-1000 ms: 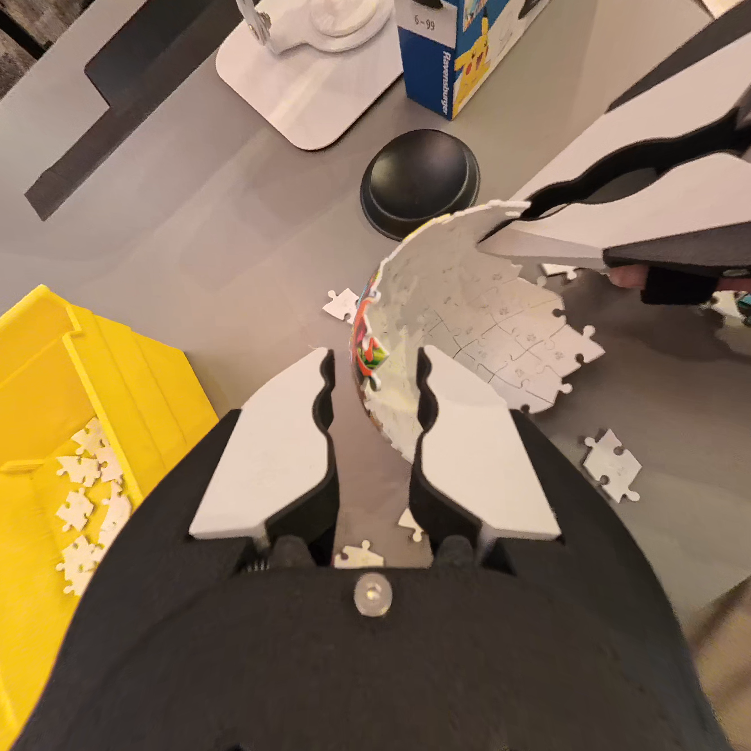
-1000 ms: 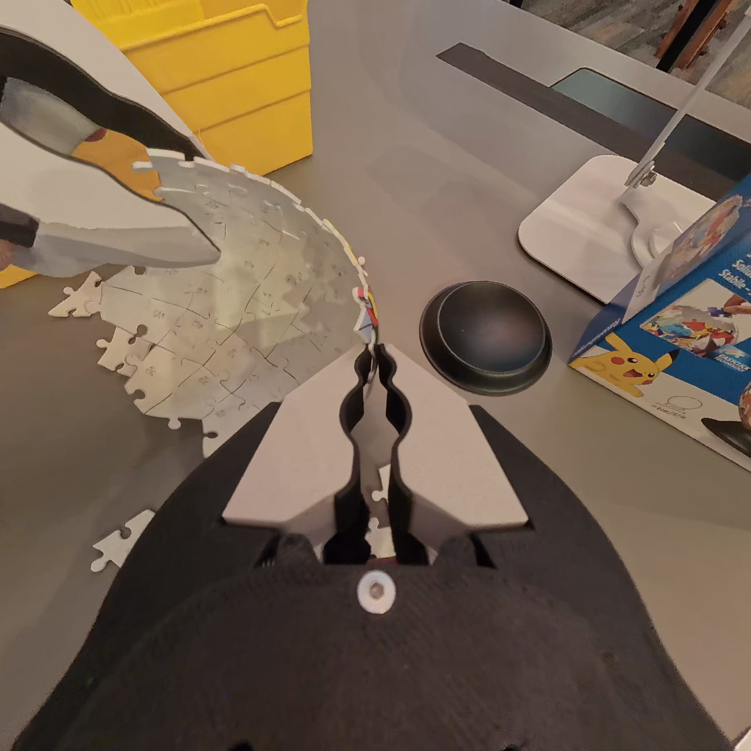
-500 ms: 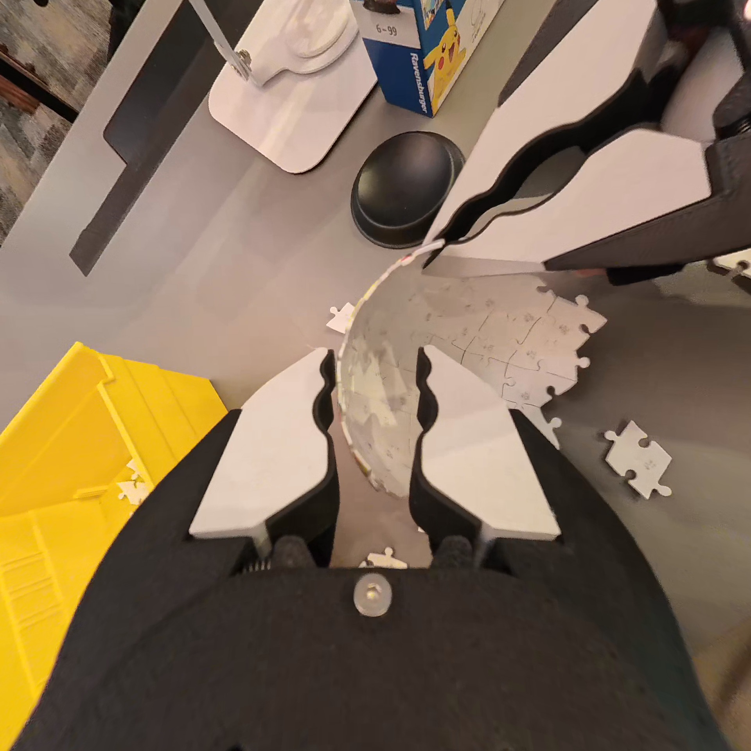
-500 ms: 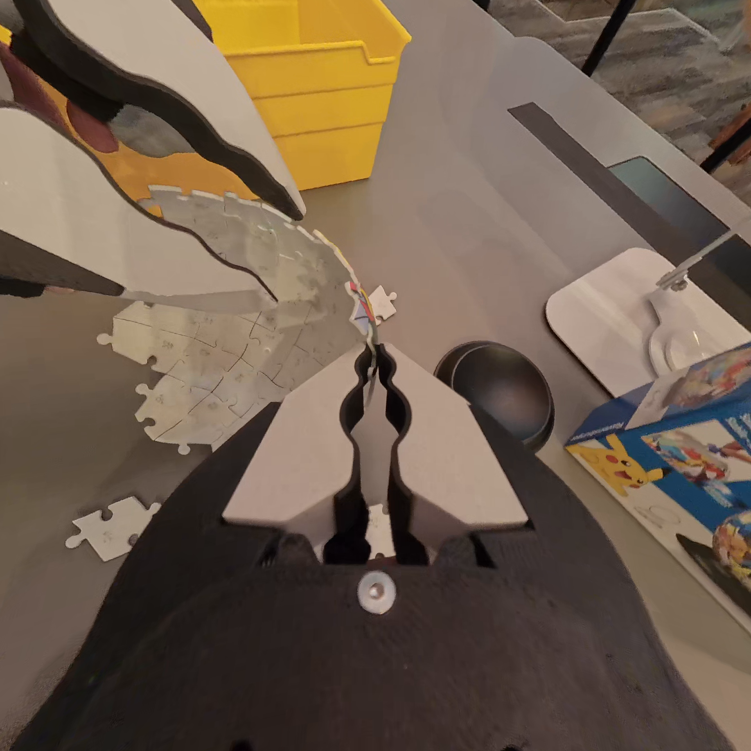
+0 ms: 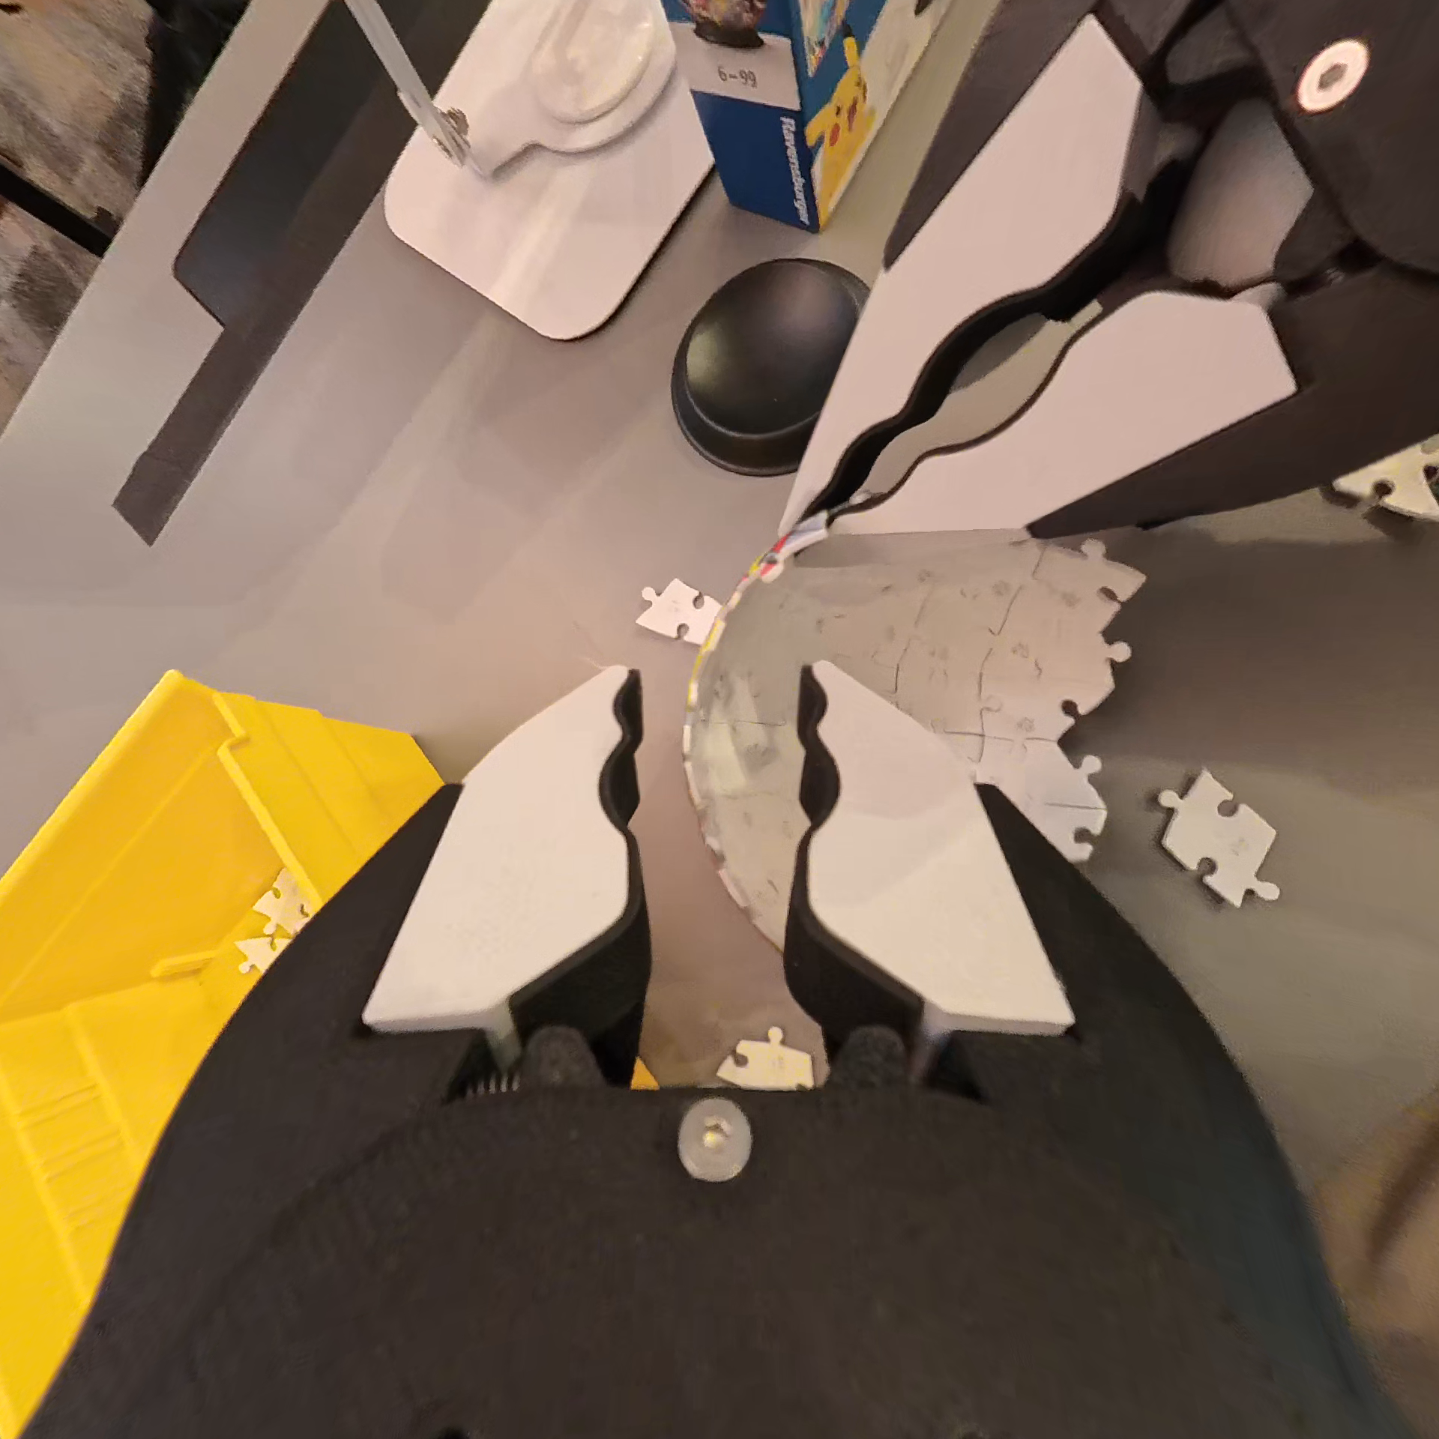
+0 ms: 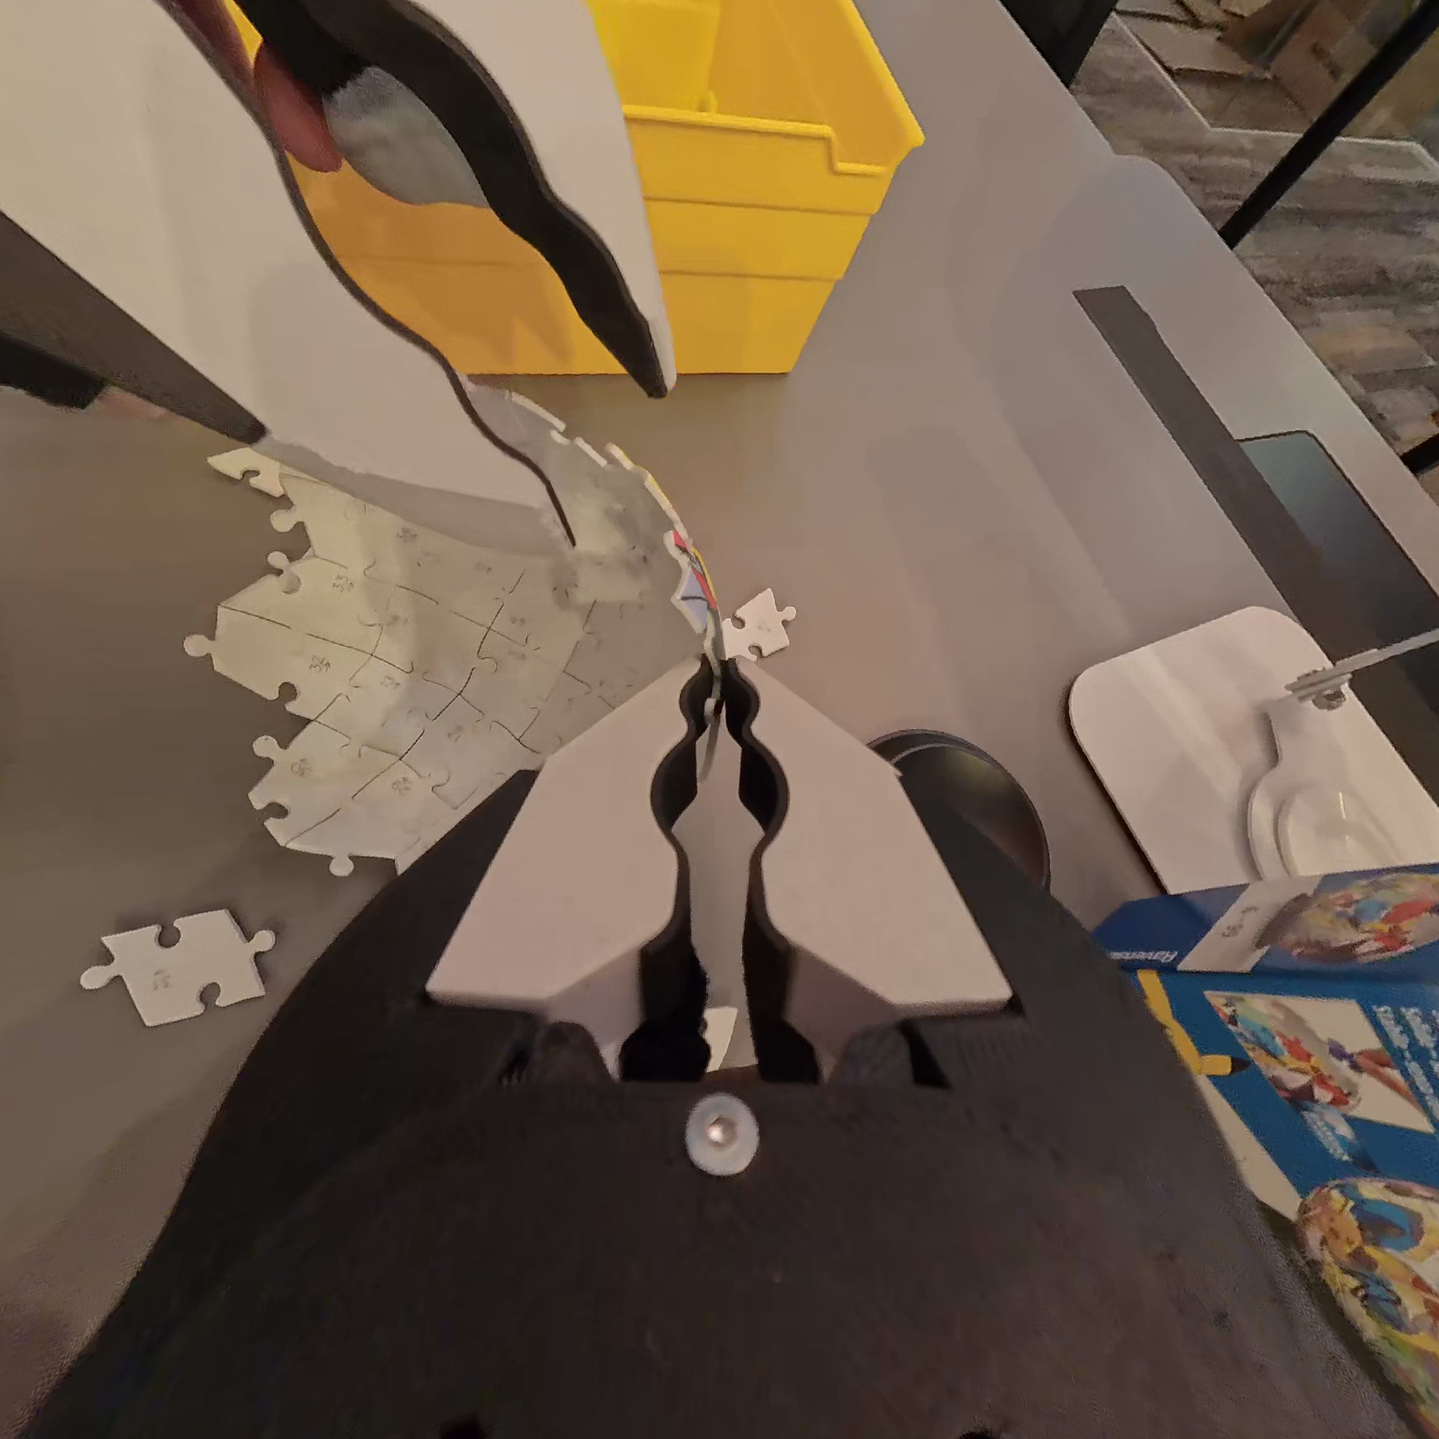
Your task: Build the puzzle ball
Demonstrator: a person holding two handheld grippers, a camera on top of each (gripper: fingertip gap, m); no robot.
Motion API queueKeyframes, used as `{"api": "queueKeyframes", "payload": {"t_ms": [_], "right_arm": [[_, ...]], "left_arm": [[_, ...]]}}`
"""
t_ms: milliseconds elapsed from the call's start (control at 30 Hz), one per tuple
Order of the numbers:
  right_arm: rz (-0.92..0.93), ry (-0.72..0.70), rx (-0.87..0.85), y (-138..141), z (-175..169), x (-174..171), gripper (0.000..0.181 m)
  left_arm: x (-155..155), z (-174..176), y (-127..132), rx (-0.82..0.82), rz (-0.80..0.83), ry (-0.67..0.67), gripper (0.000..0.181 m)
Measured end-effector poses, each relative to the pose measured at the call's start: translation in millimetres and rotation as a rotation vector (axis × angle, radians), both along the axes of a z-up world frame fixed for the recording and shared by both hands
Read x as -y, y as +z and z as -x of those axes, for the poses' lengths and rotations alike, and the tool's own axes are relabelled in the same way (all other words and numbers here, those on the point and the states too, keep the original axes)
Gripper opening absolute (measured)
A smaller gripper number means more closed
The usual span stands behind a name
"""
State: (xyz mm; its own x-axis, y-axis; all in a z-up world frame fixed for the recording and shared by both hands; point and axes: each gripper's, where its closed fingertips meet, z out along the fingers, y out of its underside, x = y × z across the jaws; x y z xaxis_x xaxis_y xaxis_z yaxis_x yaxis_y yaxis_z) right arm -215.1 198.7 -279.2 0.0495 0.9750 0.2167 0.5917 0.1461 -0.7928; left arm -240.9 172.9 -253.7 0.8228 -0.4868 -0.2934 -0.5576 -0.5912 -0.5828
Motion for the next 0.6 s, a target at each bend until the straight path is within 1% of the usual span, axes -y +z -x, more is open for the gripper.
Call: {"api": "queueKeyframes", "payload": {"t_ms": [167,267,433,533,600], "right_arm": [[-0.042,0.070,0.012,3.7,5.8,7.3,0.001],[-0.070,0.094,0.022,6.0,9.2,11.3,0.001],[-0.090,0.119,0.034,7.2,13.1,15.6,0.001],[-0.098,0.121,0.042,6.4,13.4,16.1,0.002],[-0.097,0.119,0.039,6.8,13.6,16.6,0.003]], "left_arm": [[3.4,-3.7,-10.9,-0.021,0.067,-0.033,0.038],[3.9,-4.3,-15.0,-0.042,0.078,-0.040,0.035],[2.8,0.3,-21.6,-0.074,0.084,-0.016,0.022],[0.7,4.7,-21.3,-0.079,0.068,0.010,0.010],[0.9,6.5,-22.9,-0.081,0.068,0.020,0.008]]}}
